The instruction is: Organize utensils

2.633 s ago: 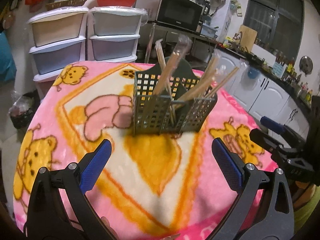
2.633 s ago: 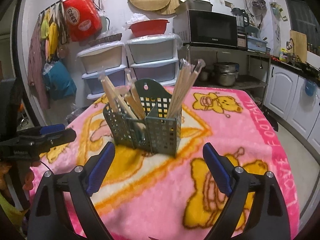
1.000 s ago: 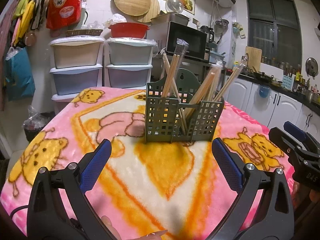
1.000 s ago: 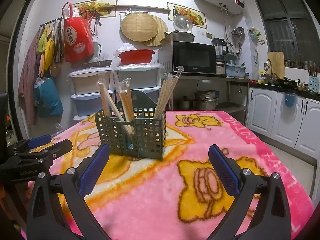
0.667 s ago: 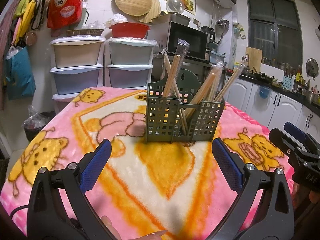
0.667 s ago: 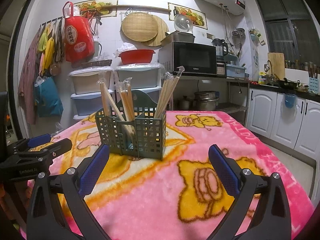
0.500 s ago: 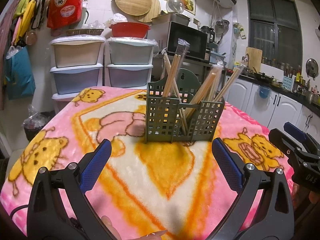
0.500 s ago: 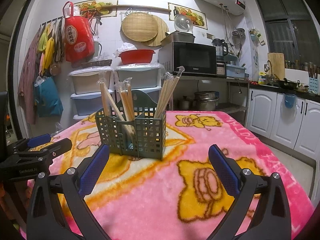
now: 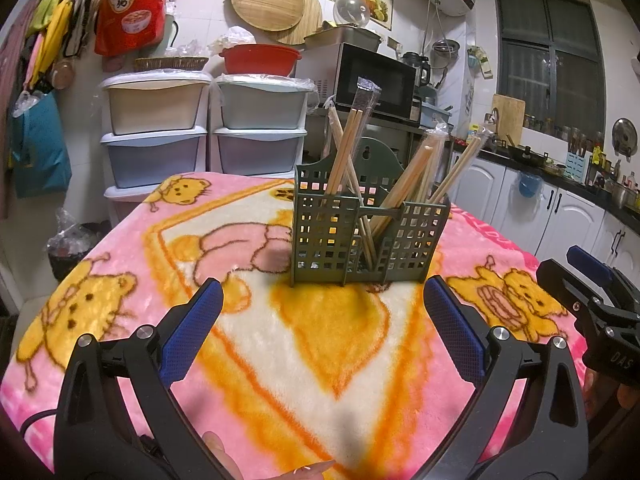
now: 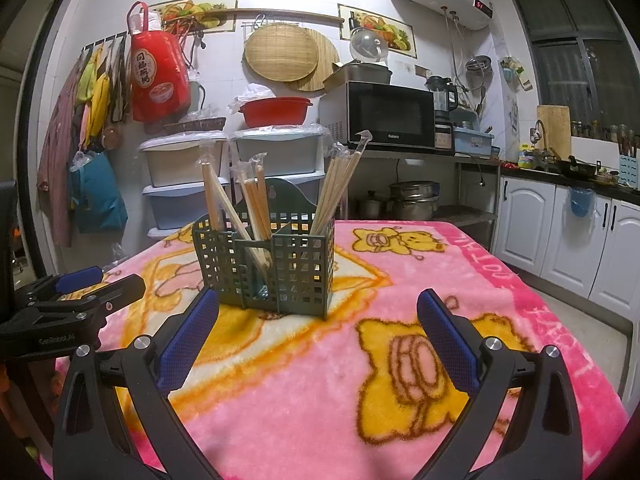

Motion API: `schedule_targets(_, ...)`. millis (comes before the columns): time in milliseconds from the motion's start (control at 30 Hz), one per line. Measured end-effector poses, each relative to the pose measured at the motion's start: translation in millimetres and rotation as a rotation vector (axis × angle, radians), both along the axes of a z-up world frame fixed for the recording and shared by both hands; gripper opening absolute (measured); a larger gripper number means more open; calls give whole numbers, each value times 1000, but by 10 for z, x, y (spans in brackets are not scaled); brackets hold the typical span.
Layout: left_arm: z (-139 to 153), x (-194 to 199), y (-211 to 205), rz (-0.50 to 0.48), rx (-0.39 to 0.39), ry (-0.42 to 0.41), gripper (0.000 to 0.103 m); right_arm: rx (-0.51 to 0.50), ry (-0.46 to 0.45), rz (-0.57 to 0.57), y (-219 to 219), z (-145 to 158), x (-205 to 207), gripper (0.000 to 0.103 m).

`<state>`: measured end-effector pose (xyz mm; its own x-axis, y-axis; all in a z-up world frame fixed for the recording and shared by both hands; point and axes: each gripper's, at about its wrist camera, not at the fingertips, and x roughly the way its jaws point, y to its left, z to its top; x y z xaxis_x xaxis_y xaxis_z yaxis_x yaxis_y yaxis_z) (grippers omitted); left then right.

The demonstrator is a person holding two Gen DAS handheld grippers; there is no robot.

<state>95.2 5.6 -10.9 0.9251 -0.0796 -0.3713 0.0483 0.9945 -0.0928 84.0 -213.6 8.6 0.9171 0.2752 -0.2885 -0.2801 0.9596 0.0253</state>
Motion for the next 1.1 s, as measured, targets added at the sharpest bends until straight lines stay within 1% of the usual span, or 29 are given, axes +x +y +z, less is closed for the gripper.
schedule_targets(467, 4, -4, 0, -1, -1, -1, 93, 0, 0, -1, 0, 5, -2, 97)
schedule_targets(767, -18, -45, -41, -36, -41, 6, 93, -1, 1, -1, 4, 1, -1, 97)
schedule_targets(1000, 37, -80, -22, -26, -66, 13, 93, 0, 0, -2, -3, -2, -11, 97)
schedule_targets(1100, 87, -84, 35, -22, -93, 22, 93, 3, -1, -2, -20, 10, -15, 97)
